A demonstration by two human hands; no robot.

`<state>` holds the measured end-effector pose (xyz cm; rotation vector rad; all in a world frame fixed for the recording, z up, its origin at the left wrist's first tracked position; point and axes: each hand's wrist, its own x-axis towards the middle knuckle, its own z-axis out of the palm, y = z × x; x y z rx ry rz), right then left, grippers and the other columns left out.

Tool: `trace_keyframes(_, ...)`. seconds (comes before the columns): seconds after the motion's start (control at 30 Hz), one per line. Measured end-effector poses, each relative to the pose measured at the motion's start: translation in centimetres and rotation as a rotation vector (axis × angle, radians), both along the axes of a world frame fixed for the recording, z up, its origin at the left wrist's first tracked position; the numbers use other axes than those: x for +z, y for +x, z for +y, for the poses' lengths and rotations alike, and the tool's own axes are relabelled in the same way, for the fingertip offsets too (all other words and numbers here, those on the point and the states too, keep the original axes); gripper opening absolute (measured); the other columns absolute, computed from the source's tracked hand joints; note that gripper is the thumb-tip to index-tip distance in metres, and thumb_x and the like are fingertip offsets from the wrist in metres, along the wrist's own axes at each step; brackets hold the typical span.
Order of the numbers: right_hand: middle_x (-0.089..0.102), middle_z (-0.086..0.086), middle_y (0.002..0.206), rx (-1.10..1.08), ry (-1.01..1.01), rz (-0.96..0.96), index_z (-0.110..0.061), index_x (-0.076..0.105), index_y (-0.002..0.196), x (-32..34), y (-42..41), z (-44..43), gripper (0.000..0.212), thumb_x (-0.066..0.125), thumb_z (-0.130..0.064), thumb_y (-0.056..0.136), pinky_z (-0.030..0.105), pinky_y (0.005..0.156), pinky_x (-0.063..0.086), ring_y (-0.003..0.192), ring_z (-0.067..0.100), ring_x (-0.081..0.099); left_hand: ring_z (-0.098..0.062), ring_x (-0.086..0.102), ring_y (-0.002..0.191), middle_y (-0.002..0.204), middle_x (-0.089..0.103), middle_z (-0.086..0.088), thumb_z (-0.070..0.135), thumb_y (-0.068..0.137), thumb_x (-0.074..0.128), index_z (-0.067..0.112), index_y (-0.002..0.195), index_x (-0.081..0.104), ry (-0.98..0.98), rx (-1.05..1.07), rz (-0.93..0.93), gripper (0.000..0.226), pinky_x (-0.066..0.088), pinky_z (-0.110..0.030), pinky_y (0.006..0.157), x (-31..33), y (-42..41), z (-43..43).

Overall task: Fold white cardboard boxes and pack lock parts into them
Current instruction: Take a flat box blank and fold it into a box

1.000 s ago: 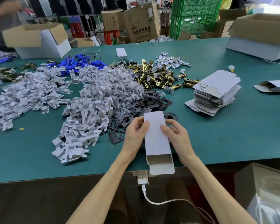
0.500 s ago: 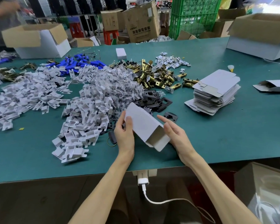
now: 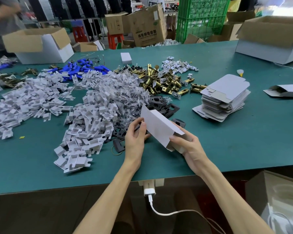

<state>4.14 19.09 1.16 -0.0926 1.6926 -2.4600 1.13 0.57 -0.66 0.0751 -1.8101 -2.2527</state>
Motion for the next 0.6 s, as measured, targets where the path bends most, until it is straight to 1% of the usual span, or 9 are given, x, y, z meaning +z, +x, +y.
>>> trace_keyframes(0.07, 0.072, 0.007, 0.123, 0.009, 0.024, 0.008, -0.025, 0.07, 0.13, 0.0, 0.0, 0.1, 0.053, 0.077, -0.014, 0.078, 0.028, 0.084, 0.057, 0.102, 0.019, 0.066, -0.009, 0.062, 0.127, 0.142, 0.06, 0.006, 0.035, 0.104, 0.063, 0.032, 0.143, 0.055, -0.015, -0.012, 0.041, 0.04, 0.06, -0.031, 0.091, 0.2, 0.1, 0.0)
trace_keyframes(0.17, 0.071, 0.001, 0.126, 0.045, 0.119, 0.051, -0.03, 0.072, 0.126, -0.2, 0.0, 0.2, 0.054, 0.076, -0.013, 0.075, 0.024, 0.087, 0.054, 0.108, 0.013, 0.065, -0.006, 0.051, 0.139, 0.156, 0.047, 0.014, 0.052, 0.099, 0.062, 0.045, 0.153, 0.043, -0.028, -0.016, 0.033, 0.058, 0.052, -0.042, 0.108, 0.6, 0.2, -0.1)
trace_keyframes(0.2, 0.071, 0.0, 0.127, 0.061, 0.15, 0.071, -0.031, 0.072, 0.126, -0.2, 0.1, 0.2, 0.054, 0.076, -0.013, 0.076, 0.022, 0.085, 0.054, 0.108, 0.011, 0.064, -0.002, 0.048, 0.14, 0.158, 0.044, 0.019, 0.059, 0.095, 0.062, 0.047, 0.153, 0.044, -0.025, -0.015, 0.023, 0.062, 0.049, -0.045, 0.113, 0.7, 0.3, -0.1)
trace_keyframes(0.27, 0.071, -0.002, 0.128, 0.074, 0.192, 0.107, -0.032, 0.071, 0.128, -0.4, 0.1, 0.0, 0.055, 0.078, -0.015, 0.076, 0.022, 0.084, 0.054, 0.11, 0.01, 0.063, 0.003, 0.051, 0.135, 0.154, 0.047, 0.021, 0.063, 0.09, 0.063, 0.047, 0.148, 0.049, 0.018, 0.005, -0.001, 0.062, 0.05, -0.045, 0.111, 1.0, 0.3, -0.2)
trace_keyframes(0.33, 0.072, -0.003, 0.127, 0.031, 0.195, 0.136, -0.032, 0.071, 0.128, -0.6, 0.1, -0.2, 0.056, 0.084, -0.024, 0.073, 0.024, 0.091, 0.052, 0.114, 0.009, 0.064, -0.004, 0.059, 0.128, 0.144, 0.057, 0.011, 0.055, 0.094, 0.066, 0.042, 0.142, 0.054, 0.094, 0.046, -0.022, 0.051, 0.057, -0.044, 0.102, 0.9, 0.3, -0.4)
trace_keyframes(0.4, 0.073, -0.003, 0.126, -0.089, 0.173, 0.151, -0.032, 0.071, 0.128, -0.8, 0.0, -0.4, 0.06, 0.088, -0.035, 0.07, 0.021, 0.093, 0.051, 0.116, 0.008, 0.065, -0.011, 0.068, 0.113, 0.127, 0.066, 0.002, 0.036, 0.098, 0.07, 0.032, 0.131, 0.055, 0.173, 0.117, -0.015, 0.037, 0.061, -0.045, 0.095, 0.7, 0.3, -0.6)
trace_keyframes(0.5, 0.07, -0.006, 0.13, -0.265, 0.184, 0.16, -0.039, 0.064, 0.134, -1.1, -0.3, -0.3, 0.067, 0.088, -0.042, 0.071, 0.022, 0.096, 0.051, 0.122, 0.009, 0.062, -0.01, 0.065, 0.086, 0.092, 0.069, 0.018, 0.02, 0.092, 0.073, 0.029, 0.112, 0.052, 0.11, 0.236, 0.035, 0.031, 0.059, -0.036, 0.086, 0.7, 0.6, -0.6)
trace_keyframes(0.53, 0.068, -0.006, 0.133, -0.277, 0.193, 0.159, -0.043, 0.058, 0.138, -1.2, -0.4, -0.3, 0.072, 0.087, -0.042, 0.073, 0.023, 0.099, 0.051, 0.124, 0.011, 0.061, -0.009, 0.065, 0.083, 0.088, 0.069, 0.018, 0.018, 0.093, 0.073, 0.028, 0.109, 0.051, 0.077, 0.229, 0.051, 0.029, 0.059, -0.034, 0.084, 0.7, 0.7, -0.5)
trace_keyframes(0.6, 0.057, -0.007, 0.147, -0.3, 0.198, 0.132, -0.045, 0.038, 0.152, -1.5, -0.5, -0.3, 0.092, 0.089, -0.043, 0.075, 0.027, 0.106, 0.049, 0.128, 0.01, 0.059, -0.008, 0.07, 0.083, 0.093, 0.073, 0.015, 0.009, 0.098, 0.07, 0.025, 0.106, 0.052, 0.021, 0.199, 0.102, 0.026, 0.059, -0.027, 0.078, 0.7, 0.9, -0.2)
